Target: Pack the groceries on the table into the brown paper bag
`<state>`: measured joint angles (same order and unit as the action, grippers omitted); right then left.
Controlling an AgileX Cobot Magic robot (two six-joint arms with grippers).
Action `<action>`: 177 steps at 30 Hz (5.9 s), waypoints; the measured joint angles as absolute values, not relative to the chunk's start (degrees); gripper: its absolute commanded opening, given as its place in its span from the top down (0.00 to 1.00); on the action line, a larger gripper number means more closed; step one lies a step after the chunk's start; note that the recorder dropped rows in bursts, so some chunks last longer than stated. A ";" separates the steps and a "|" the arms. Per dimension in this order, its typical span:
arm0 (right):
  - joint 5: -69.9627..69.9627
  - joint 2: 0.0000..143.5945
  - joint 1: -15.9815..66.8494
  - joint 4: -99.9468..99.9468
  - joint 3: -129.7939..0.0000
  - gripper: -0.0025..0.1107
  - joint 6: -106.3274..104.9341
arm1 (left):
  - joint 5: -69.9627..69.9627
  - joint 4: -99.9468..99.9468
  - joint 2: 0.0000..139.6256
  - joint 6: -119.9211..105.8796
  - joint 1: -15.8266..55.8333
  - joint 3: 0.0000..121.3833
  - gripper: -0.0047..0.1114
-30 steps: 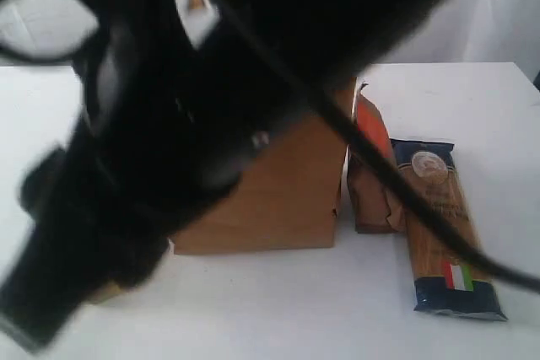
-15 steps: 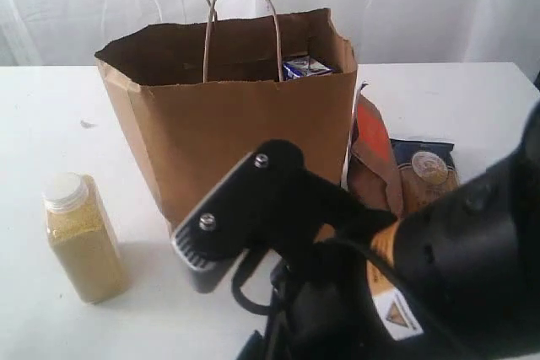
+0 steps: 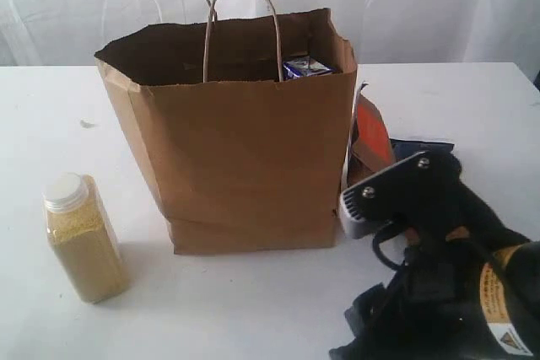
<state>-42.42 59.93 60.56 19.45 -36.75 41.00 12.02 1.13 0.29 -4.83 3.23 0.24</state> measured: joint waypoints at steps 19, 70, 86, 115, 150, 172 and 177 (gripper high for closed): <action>-30.63 54.47 60.31 13.69 -36.97 0.49 30.78 | 12.02 1.13 0.29 -4.83 3.23 0.24 0.96; -10.12 43.47 39.11 -0.44 -23.31 0.98 9.87 | 12.02 1.13 0.29 -4.83 3.23 0.24 0.96; -10.48 6.52 11.28 0.00 -1.36 0.98 9.87 | 12.02 1.13 0.29 -4.83 3.23 0.24 0.96; -14.91 0.31 7.68 0.00 -0.28 0.98 1.88 | 12.02 1.13 0.29 -4.83 3.23 0.24 0.96; -14.91 0.31 7.68 0.00 -0.28 0.98 1.88 | -1.35 -18.82 0.20 24.22 3.23 1.50 0.96; -15.04 0.31 7.68 0.00 -0.28 0.98 1.88 | 60.86 -16.24 28.11 4.68 3.23 48.83 0.96; -15.04 0.31 7.68 0.00 -0.28 0.98 2.17 | 62.54 -16.11 37.45 1.82 3.23 49.63 0.96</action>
<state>-15.04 0.31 7.68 0.00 -0.28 2.17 62.54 -16.11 37.45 1.82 3.23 49.63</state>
